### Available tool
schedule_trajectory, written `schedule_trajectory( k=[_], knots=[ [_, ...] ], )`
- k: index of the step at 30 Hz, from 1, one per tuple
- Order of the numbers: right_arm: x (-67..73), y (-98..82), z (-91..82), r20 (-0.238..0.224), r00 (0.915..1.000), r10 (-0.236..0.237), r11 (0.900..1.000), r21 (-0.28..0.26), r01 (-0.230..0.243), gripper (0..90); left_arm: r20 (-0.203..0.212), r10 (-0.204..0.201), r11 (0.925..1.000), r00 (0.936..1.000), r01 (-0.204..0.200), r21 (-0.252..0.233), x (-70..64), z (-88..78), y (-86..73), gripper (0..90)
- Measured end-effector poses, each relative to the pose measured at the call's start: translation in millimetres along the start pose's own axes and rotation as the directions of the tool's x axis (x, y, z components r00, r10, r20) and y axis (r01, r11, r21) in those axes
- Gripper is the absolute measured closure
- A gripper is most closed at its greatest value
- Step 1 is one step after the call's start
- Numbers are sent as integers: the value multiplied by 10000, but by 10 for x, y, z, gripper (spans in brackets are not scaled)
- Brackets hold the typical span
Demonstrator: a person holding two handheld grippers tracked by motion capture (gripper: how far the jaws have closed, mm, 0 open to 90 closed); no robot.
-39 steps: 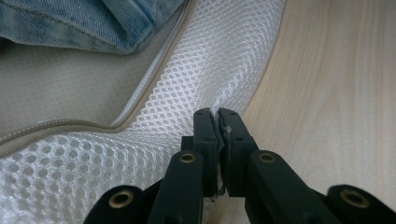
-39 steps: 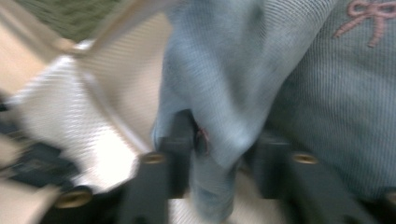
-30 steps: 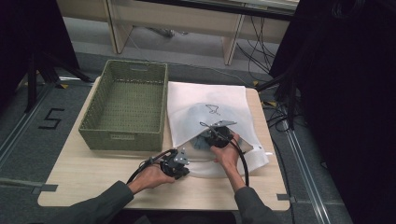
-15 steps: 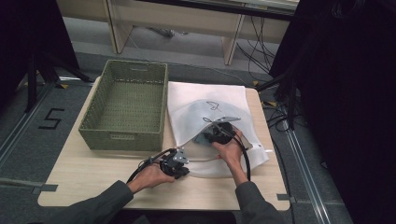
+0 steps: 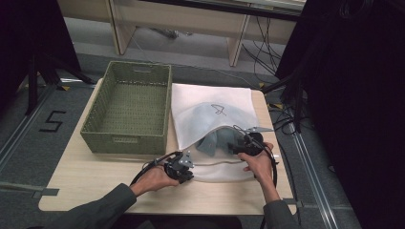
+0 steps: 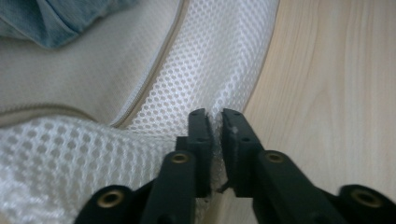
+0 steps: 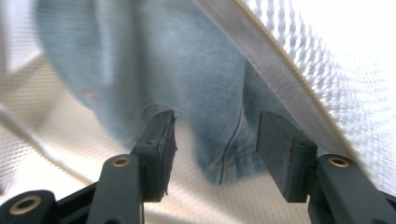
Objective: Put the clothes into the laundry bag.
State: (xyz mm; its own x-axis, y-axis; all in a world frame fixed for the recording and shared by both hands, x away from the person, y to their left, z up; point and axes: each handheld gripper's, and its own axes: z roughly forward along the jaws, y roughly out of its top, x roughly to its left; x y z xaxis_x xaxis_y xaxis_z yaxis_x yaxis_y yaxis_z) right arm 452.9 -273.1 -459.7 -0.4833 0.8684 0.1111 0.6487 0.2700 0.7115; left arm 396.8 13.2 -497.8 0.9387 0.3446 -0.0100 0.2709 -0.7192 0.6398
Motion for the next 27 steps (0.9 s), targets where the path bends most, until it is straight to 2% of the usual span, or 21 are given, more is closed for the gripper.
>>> schedule_trajectory(
  k=[2, 3, 4, 5, 6, 7, 8, 9, 10, 11, 12, 13, 15, 17, 18, 19, 21, 22, 24, 25, 27],
  knots=[
    [-28, 15, 113, -98, 9999, 91, 9999, 143, -90, 541, 167, -584, 9943, 9982, 597, -884, -40, 2, 63, 723],
    [-60, 18, 183, -6, 9994, -352, 9993, 112, 352, 601, 274, -706, 9903, 9971, 734, -1182, -63, 6, 105, 662],
    [-54, 26, 228, -83, 9995, -311, 9993, 188, 312, 658, 307, -658, 9879, 9974, 695, -1387, -96, 34, 159, 632],
    [-22, 29, 265, -392, 9992, 31, 9992, 398, -15, 787, 245, -526, 9890, 9983, 555, -1370, -116, 65, 191, 598],
    [-18, 32, 283, -369, 9989, -295, 9985, 442, 311, 837, 77, 34, 9953, 10000, -26, -971, -125, 114, 230, 582],
    [2, 21, 358, -351, 9961, -814, 9967, 22, 815, 877, 159, 41, 9950, 9999, -25, -1002, -142, 165, 242, 559],
    [20, 43, 322, -423, 9935, -1053, 9929, 508, 1074, 881, 439, -189, 9926, 9989, 240, -1189, -156, 223, 251, 559],
    [56, 44, 336, -492, 9941, -966, 9949, 244, 979, 883, 745, -679, 9886, 9949, 771, -1292, -164, 298, 258, 559],
    [114, 67, 299, -570, 9940, -931, 9947, 382, 953, 883, 562, -676, 9886, 9961, 745, -1306, -159, 331, 262, 560],
    [130, 79, 294, -544, 9871, -1505, 9885, 95, 1512, 883, 376, -399, 9929, 9985, 438, -1102, -145, 352, 261, 586],
    [208, 105, 221, -715, 9909, -1139, 9915, 551, 1179, 882, 296, -305, 9932, 9991, 337, -1111, -147, 372, 251, 615],
    [244, 100, 229, -652, 9849, -1602, 9870, 52, 1609, 874, 261, -295, 9930, 9992, 323, -1138, -137, 370, 250, 657],
    [329, 110, 174, -672, 9862, -1511, 9866, 525, 1547, 827, 298, -318, 9945, 9990, 346, -990, -107, 353, 238, 751],
    [335, 105, 206, -626, 9844, -1646, 9845, 507, 1678, 756, 273, -423, 9918, 9987, 453, -1197, -105, 358, 218, 810],
    [347, 83, 254, -547, 9898, -1315, 9906, 316, 1333, 710, 259, -468, 9904, 9986, 498, -1288, -106, 360, 207, 827],
    [332, 88, 276, -461, 9891, -1401, 9872, 700, 1431, 698, 282, -540, 9893, 9981, 573, -1340, -110, 361, 201, 847],
    [352, 98, 321, -323, 9939, -1059, 9868, 1197, 1090, 801, 457, -802, 9866, 9957, 858, -1391, -125, 360, 191, 861],
    [328, 86, 377, -152, 9905, -1363, 9866, 883, 1371, 858, 497, -714, 9875, 9962, 777, -1374, -121, 355, 188, 864],
    [295, 110, 436, 96, 9917, -1282, 9862, 1066, 1264, 887, 566, -824, 9866, 9950, 894, -1362, -141, 345, 174, 868],
    [233, 132, 477, 351, 9835, -1773, 9798, 1005, 1730, 888, 611, -1009, 9849, 9930, 1084, -1351, -150, 341, 167, 869],
    [160, 177, 556, 960, 9823, -1612, 9853, 720, 1546, 889, 549, -1023, 9851, 9932, 1088, -1335, -161, 333, 158, 870]
  ],
)
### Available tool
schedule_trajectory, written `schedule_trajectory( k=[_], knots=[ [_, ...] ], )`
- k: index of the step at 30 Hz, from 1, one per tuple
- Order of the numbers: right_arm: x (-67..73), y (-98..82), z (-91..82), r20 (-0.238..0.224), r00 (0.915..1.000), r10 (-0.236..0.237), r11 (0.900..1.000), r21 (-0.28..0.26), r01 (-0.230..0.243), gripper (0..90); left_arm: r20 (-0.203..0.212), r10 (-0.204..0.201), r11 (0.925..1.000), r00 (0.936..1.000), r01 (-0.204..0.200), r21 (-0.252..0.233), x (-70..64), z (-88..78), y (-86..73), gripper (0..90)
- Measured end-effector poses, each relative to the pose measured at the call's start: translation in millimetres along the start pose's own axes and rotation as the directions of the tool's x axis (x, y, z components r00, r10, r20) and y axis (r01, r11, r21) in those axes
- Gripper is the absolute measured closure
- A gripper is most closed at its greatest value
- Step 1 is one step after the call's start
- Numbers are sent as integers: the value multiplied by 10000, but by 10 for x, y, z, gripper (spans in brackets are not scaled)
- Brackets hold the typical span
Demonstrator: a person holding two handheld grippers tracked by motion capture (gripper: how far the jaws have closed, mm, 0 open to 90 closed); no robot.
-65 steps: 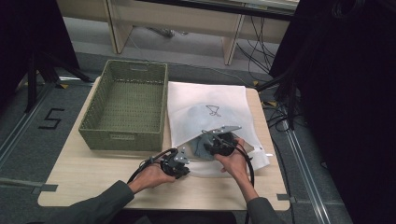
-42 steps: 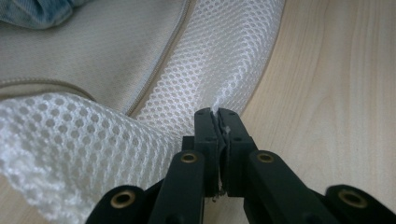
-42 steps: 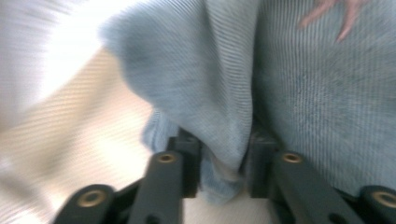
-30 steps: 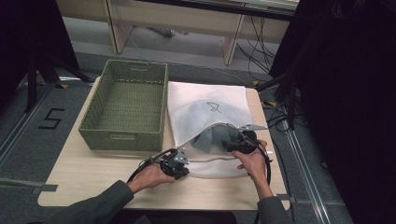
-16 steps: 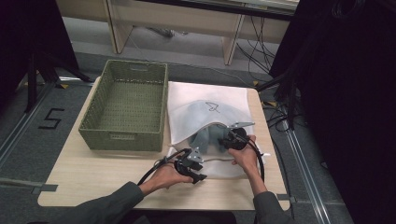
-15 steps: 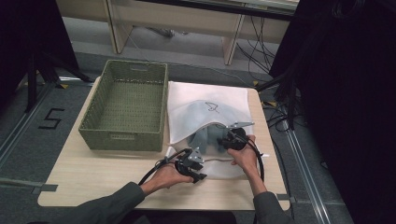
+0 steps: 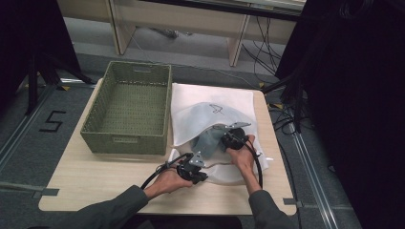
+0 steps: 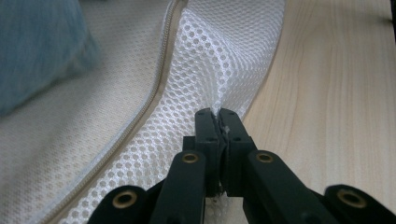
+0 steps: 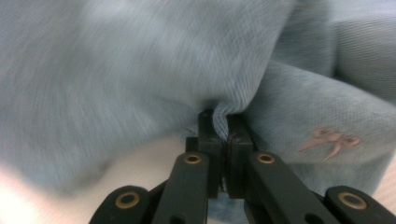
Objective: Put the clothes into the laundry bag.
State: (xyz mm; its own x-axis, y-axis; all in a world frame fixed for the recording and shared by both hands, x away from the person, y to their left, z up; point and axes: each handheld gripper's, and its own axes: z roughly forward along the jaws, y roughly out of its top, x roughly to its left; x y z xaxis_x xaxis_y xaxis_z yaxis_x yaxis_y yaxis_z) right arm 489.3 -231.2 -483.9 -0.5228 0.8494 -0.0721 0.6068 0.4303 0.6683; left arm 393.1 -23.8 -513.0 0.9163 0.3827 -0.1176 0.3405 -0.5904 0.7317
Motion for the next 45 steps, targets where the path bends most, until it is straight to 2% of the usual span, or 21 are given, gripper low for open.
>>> schedule_trajectory(
  k=[5, 8, 11, 12, 14, 15, 20, 21, 22, 23, 25, 26, 30, 32, 33, 35, 36, 39, 42, 44, 45],
  knots=[
    [-156, 105, 102, 384, 9940, 1027, 9941, -375, -1013, 886, -40, -26, 10000, 10000, 26, 48, -5, -10, -8, 867],
    [-103, 91, -11, -171, 9949, 990, 9948, -239, -993, 833, -45, -116, 9999, 9999, 116, -23, -9, -12, -13, 863],
    [-28, 75, -239, -865, 9842, 1545, 9871, -286, -1575, 708, -81, 52, 10000, 10000, -52, -6, -11, -20, -11, 859],
    [-26, 68, -295, -1084, 9879, 1111, 9896, -792, -1200, 659, -108, 72, 9999, 9999, -71, 97, -10, -23, -15, 858],
    [76, 77, -461, -1669, 9749, 1470, 9811, -1011, -1653, 546, -147, 162, 9998, 9998, -160, 126, -12, -28, -9, 857],
    [125, 74, -522, -1705, 9778, 1222, 9841, -1068, -1416, 512, -155, 196, 9996, 9997, -193, 195, -13, -30, -6, 857],
    [442, 18, -504, -2571, 9614, 978, 9897, -765, -1211, 436, -222, 237, 9995, 9995, -232, 227, -33, -26, -2, 855],
    [491, 18, -484, -2524, 9619, 1049, 9923, -375, -1181, 433, -260, 676, 9970, 9974, -665, 406, -20, -39, 3, 855],
    [523, 18, -423, -2351, 9682, 851, 9950, -317, -951, 428, -334, 402, 9990, 9986, -396, 193, -50, -24, -7, 854],
    [549, 12, -330, -2292, 9696, 859, 9944, -398, -975, 427, -385, 898, 9944, 9952, -874, 600, -23, -53, -3, 854],
    [524, 26, -228, -2295, 9709, 681, 9976, 29, -693, 490, -319, 841, 9952, 9959, -823, 530, -29, -49, -7, 854],
    [517, 16, -88, -2104, 9758, 602, 9966, -433, -708, 596, -319, 827, 9955, 9961, -811, 483, -31, -45, -10, 855],
    [424, 30, 142, -1567, 9866, 442, 9979, 532, -363, 859, -325, 667, 9976, 9972, -659, 233, -45, -39, -23, 857],
    [368, 66, 248, -1600, 9804, 1145, 9928, 523, -1074, 871, -361, 1095, 9929, 9933, -1076, 497, -31, -60, -21, 858],
    [349, 100, 272, -1299, 9871, 941, 9952, 393, -897, 873, -402, 516, 9987, 9979, -515, 46, -69, -30, -34, 859],
    [343, 170, 319, -983, 9891, 1100, 9939, 165, -1089, 875, -313, 912, 9953, 9953, -900, 365, -34, -54, -25, 862],
    [284, 207, 324, -759, 9957, 525, 9986, -45, -530, 874, -337, 415, 9991, 9986, -413, 48, -61, -32, -35, 862],
    [236, 286, 341, -231, 9930, 1155, 9933, -64, -1157, 874, -322, 419, 9991, 9986, -417, 48, -57, -34, -38, 863],
    [163, 278, 361, -263, 9960, 851, 9962, -170, -856, 862, -337, 490, 9988, 9982, -489, 42, -53, -35, -35, 862],
    [230, 254, 299, -885, 9923, 869, 9961, 198, -854, 817, -234, 737, 9967, 9970, -729, 343, -18, -58, -33, 861],
    [218, 229, 263, -524, 9980, 344, 9994, 86, -340, 772, -235, 163, 9999, 9996, -163, 8, -45, -33, -44, 860]
  ],
)
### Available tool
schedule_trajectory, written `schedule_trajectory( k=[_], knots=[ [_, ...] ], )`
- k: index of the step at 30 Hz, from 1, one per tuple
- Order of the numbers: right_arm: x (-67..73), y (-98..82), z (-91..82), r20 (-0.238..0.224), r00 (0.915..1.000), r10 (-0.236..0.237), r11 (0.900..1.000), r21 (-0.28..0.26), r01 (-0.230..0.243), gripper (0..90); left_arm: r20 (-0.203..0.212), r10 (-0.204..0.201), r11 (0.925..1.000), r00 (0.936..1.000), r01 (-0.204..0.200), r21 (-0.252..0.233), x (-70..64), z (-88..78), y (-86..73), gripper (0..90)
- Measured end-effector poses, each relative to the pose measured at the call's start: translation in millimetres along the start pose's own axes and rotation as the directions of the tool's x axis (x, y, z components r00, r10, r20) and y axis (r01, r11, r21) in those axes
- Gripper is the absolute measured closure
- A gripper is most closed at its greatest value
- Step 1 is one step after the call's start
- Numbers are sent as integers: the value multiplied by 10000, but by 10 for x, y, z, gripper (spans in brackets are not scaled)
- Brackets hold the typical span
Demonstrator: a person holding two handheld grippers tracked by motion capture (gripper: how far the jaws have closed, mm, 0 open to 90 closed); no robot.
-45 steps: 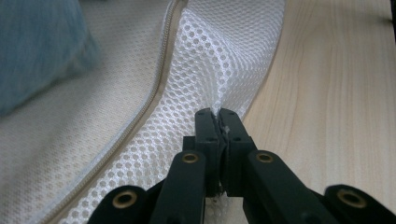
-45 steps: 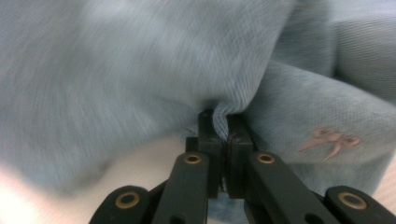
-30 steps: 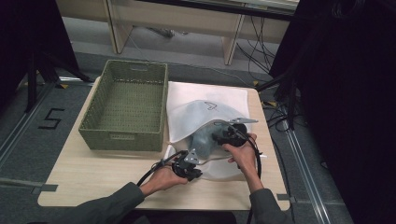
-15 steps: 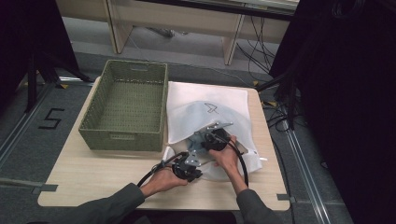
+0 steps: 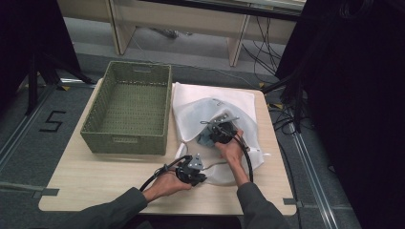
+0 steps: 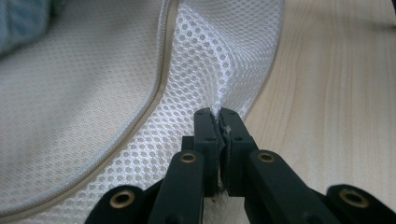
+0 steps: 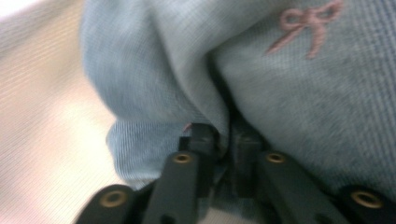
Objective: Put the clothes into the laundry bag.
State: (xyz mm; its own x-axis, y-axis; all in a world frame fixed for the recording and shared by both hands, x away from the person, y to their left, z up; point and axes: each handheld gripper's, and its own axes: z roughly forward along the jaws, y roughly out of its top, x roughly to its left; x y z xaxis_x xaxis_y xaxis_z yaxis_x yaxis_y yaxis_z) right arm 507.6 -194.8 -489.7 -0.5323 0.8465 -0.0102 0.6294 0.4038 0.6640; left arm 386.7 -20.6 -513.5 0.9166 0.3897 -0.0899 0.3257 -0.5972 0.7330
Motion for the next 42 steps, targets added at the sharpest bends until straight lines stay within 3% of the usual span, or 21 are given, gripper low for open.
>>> schedule_trajectory(
  k=[1, 2, 3, 4, 6, 8, 10, 11, 12, 15, 19, 20, 23, 26, 28, 30, 31, 33, 34, 39, 42],
  knots=[
    [11, -17, -37, -85, 10000, 23, 10000, -33, -23, 721, -28, 37, 10000, 10000, -37, 39, -1, -3, 3, 859],
    [62, -29, -132, -682, 9959, 589, 9981, 225, -575, 674, -45, 364, 9992, 9993, -363, 194, 12, -17, 10, 857],
    [78, -57, -178, -831, 9953, 493, 9987, -79, -501, 648, -53, 683, 9967, 9977, -680, 441, 25, -33, 14, 857],
    [90, -56, -295, -1162, 9928, 301, 9995, 95, -292, 624, -94, 133, 9999, 9999, -133, -63, -15, 1, 6, 856],
    [157, -95, -454, -1395, 9898, 283, 9977, -565, -365, 605, -78, 130, 9999, 9999, -130, 67, -11, -3, 9, 850],
    [165, -110, -642, -1576, 9875, -77, 9987, -510, -4, 597, -65, 229, 9997, 9997, -228, 81, -6, -6, 12, 845],
    [178, -164, -792, -1622, 9859, 421, 9958, -730, -546, 590, -96, 171, 9998, 9998, -170, 129, -21, -8, 15, 834],
    [127, -196, -866, -1601, 9869, 189, 9935, -1078, -366, 590, -65, 757, 9949, 9971, -751, 674, 8, -43, 34, 820],
    [106, -231, -927, -1595, 9861, 472, 9931, -984, -635, 588, -25, 412, 9977, 9991, -411, 531, -30, -41, 43, 794],
    [-41, -312, -980, -1296, 9902, 522, 9938, -906, -643, 581, 189, 464, 9986, 9987, -469, 252, -83, -145, 102, 743],
    [-171, -392, -1016, -940, 9888, 1157, 9895, -756, -1230, 573, -191, 45, 9989, 9998, -54, -474, -46, -425, 178, 630],
    [-189, -396, -1022, -897, 9905, 1041, 9900, -865, -1119, 571, -546, 280, 9978, 9981, -312, -585, 3, -533, 181, 615],
    [-203, -376, -1045, -935, 9940, 576, 9880, -1375, -702, 568, -1237, 103, 9983, 9923, -173, -554, 97, -728, 120, 545],
    [-155, -317, -1133, -1128, 9921, 558, 9850, -1563, -731, 562, -1633, -496, 9971, 9853, 393, -658, 180, -876, -21, 526],
    [-118, -249, -1226, -1290, 9904, 489, 9767, -2012, -744, 563, -1609, -674, 9960, 9847, 568, -694, 190, -943, -74, 510],
    [-90, -168, -1346, -1086, 9939, 169, 9687, -2444, -432, 563, -1484, -923, 9919, 9846, 778, -1006, 164, -1020, -103, 495],
    [-81, -125, -1413, -871, 9962, 16, 9657, -2585, -241, 563, -1547, -666, 9945, 9857, 530, -906, 164, -1083, -105, 486],
    [-65, -46, -1505, -675, 9977, -42, 9596, -2811, -150, 556, -1624, -800, 9921, 9835, 627, -1091, 138, -1192, -120, 453],
    [-73, -12, -1527, -597, 9982, -14, 9561, -2926, -162, 554, -1626, -1088, 9872, 9807, 874, -1336, 124, -1250, -143, 439],
    [-144, 177, -1458, 13, 9995, -311, 9515, -3062, 300, 574, -1951, -1551, 9804, 9685, 1266, -1507, 174, -1502, -275, 384],
    [-148, 312, -1364, 21, 9962, -875, 9613, -2621, 850, 572, -2081, -1880, 9761, 9599, 1591, -1478, 225, -1619, -384, 366]
  ],
)
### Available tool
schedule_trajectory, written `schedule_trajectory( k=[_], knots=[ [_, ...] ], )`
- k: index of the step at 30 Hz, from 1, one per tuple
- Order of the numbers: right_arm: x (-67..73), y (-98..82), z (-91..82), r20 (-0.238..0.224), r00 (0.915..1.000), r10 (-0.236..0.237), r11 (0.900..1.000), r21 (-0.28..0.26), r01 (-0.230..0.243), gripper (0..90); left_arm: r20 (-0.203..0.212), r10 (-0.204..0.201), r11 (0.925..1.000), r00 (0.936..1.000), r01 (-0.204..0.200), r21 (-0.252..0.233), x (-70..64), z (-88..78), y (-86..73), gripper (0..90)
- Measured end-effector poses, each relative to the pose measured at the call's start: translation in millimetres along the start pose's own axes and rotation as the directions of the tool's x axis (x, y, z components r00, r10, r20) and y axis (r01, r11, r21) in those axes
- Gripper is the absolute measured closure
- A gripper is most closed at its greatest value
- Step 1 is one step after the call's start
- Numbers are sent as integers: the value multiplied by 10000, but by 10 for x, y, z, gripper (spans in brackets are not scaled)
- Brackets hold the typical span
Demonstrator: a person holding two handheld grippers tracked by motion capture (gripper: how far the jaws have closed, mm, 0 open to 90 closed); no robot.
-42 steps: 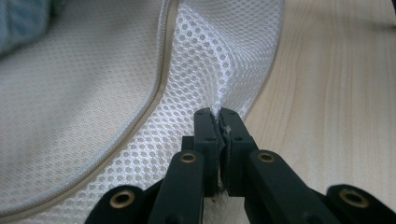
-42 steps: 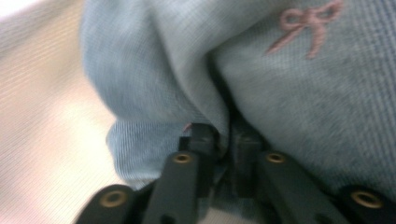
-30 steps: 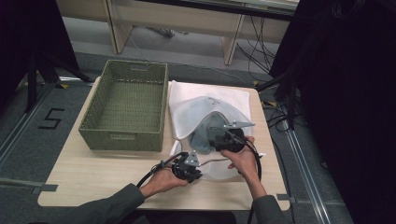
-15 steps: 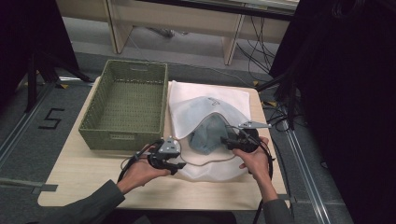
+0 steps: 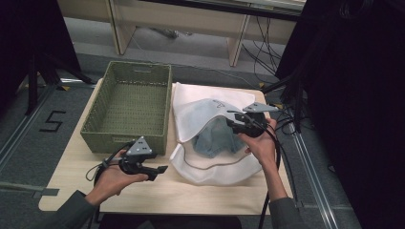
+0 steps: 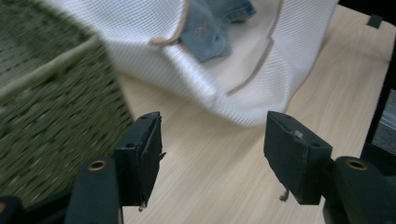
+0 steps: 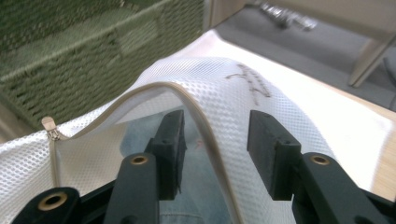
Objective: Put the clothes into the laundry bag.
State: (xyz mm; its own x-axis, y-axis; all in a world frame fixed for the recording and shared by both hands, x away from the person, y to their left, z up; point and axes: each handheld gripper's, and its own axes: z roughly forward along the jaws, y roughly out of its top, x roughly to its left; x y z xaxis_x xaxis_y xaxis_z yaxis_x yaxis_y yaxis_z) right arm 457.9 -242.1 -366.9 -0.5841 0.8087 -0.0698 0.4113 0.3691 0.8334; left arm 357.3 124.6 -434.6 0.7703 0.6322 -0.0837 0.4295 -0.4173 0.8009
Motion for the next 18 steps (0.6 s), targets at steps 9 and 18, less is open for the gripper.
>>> schedule_trajectory(
  k=[9, 18],
  knots=[
    [65, 33, 184, 52, 9895, -1441, 9816, 1275, 1423, 876, -471, -119, 9994, 9988, 135, 325, 155, -139, -168, 339],
    [413, -668, 334, -1343, 9698, -2037, 9025, 3581, 2391, 887, -507, -131, 9981, 9986, 162, 598, 162, -117, -231, 338]
  ],
)
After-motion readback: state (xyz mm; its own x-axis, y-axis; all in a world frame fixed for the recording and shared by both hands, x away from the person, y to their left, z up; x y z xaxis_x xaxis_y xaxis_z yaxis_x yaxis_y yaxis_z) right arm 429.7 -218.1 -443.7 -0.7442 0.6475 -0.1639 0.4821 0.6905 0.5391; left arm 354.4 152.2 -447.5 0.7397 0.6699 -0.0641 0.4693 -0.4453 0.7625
